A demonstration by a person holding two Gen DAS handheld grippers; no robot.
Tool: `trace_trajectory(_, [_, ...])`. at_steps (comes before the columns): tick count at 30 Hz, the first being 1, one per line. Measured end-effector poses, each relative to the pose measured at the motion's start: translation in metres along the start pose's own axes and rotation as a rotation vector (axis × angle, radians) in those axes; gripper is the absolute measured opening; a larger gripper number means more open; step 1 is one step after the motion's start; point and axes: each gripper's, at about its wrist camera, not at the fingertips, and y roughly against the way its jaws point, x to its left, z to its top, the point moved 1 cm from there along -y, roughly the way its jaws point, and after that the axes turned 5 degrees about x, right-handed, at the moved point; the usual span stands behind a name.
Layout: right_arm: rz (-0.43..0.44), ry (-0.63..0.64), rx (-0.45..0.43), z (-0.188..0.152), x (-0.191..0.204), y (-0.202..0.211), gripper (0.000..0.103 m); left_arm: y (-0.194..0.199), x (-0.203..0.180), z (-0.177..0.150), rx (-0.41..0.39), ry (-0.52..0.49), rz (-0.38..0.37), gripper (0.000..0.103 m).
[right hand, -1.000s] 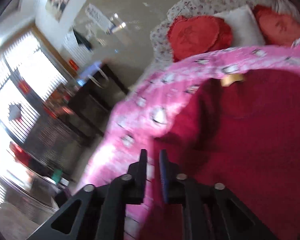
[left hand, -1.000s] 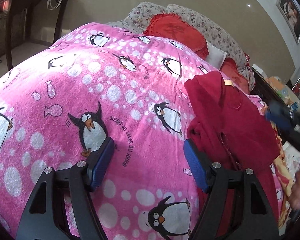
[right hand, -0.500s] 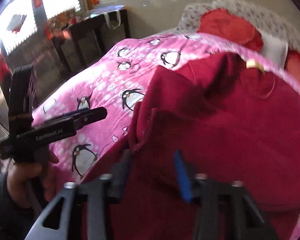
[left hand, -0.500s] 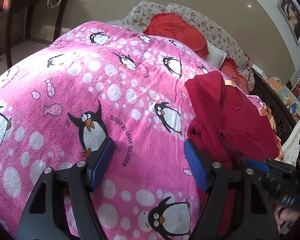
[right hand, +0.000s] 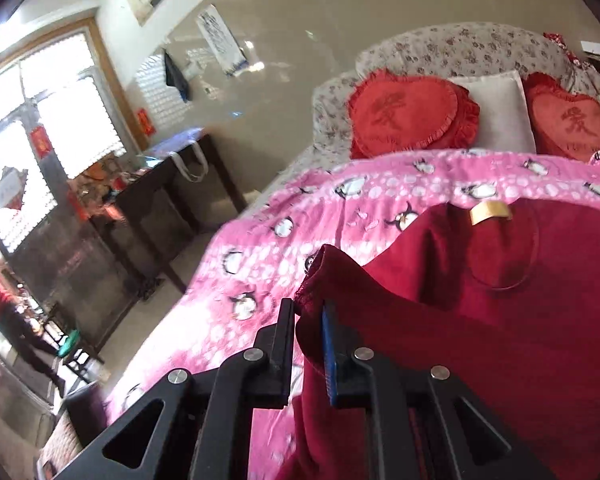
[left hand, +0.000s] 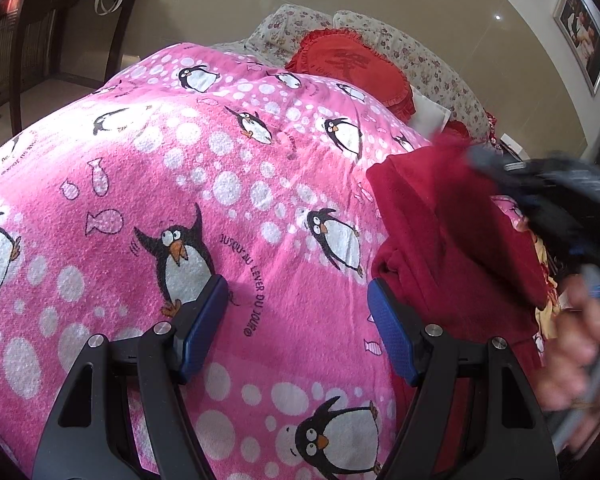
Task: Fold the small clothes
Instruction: 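Fold the held sleeve across the sweatshirt body with the right gripper, release, then grasp the sweatshirt hem with both grippers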
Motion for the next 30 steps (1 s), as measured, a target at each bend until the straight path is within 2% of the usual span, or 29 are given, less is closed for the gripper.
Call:
trace_trajectory(1, [-0.001,-0.01,0.03,-0.002,-0.001,-0.013,0.014,-0.001,0.0,0.0,0.002,0.002,0.0,0.073])
trace_trajectory(3, [-0.067,-0.017,0.099,-0.011,-0.007,-0.039,0.014,0.0,0.0,0.0,0.003,0.003,-0.002,0.073])
trace_trajectory(4, [-0.069,-0.026,0.12,-0.011,-0.009,-0.042,0.015,0.0,0.0,0.001,0.004,0.004,-0.002,0.073])
trace_trajectory(6, [-0.015,-0.067,0.152,-0.014,-0.016,-0.038,0.018,-0.001,0.0,0.001,0.009,0.001,0.004,0.073])
trace_trajectory(9, [0.029,-0.029,0.108,-0.015,-0.024,0.006,0.037,-0.003,-0.006,0.004,0.032,-0.014,0.033,0.073])
trace_trajectory(10, [0.023,-0.008,0.084,-0.018,-0.03,0.022,0.049,-0.001,-0.014,0.01,0.038,-0.015,0.032,0.073])
trace_trajectory(12, [-0.011,0.039,0.036,-0.026,-0.054,0.057,0.052,0.006,-0.034,0.023,0.006,-0.042,-0.012,0.073])
trace_trajectory(14, [-0.083,0.022,0.022,-0.036,-0.085,0.079,0.051,0.007,-0.072,0.04,-0.034,-0.133,-0.046,0.074])
trace_trajectory(15, [-0.118,-0.001,0.012,-0.037,-0.108,0.089,0.049,0.004,-0.089,0.046,-0.045,-0.166,-0.057,0.078])
trace_trajectory(16, [-0.161,-0.031,0.01,-0.036,-0.132,0.098,0.041,-0.004,-0.11,0.054,-0.051,-0.205,-0.068,0.08])
trace_trajectory(17, [-0.19,-0.059,0.006,-0.033,-0.152,0.106,0.027,-0.012,-0.122,0.058,-0.045,-0.228,-0.073,0.08])
trace_trajectory(18, [-0.221,-0.084,-0.003,-0.027,-0.171,0.113,0.023,-0.026,-0.138,0.062,-0.028,-0.262,-0.074,0.08])
trace_trajectory(20, [-0.253,-0.099,-0.018,-0.013,-0.196,0.118,0.02,-0.054,-0.157,0.062,0.032,-0.297,-0.074,0.08])
trace_trajectory(22, [-0.252,-0.054,0.002,0.0,-0.212,0.112,0.02,-0.08,-0.159,0.057,0.073,-0.283,-0.047,0.08])
trace_trajectory(24, [-0.32,-0.032,0.096,0.001,-0.234,0.09,0.019,-0.099,-0.152,0.05,0.1,-0.255,0.005,0.08])
trace_trajectory(25, [-0.349,-0.06,0.184,-0.007,-0.254,0.074,0.009,-0.108,-0.147,0.043,0.108,-0.24,0.011,0.08])
trace_trajectory(26, [-0.343,-0.065,0.2,-0.012,-0.266,0.069,0.004,-0.107,-0.146,0.04,0.087,-0.24,0.003,0.08])
trace_trajectory(27, [-0.313,-0.047,0.163,-0.015,-0.27,0.072,0.004,-0.106,-0.147,0.039,0.078,-0.239,0.0,0.08])
trace_trajectory(30, [-0.291,-0.037,0.168,-0.018,-0.269,0.073,0.004,-0.108,-0.147,0.039,0.076,-0.227,-0.014,0.08])
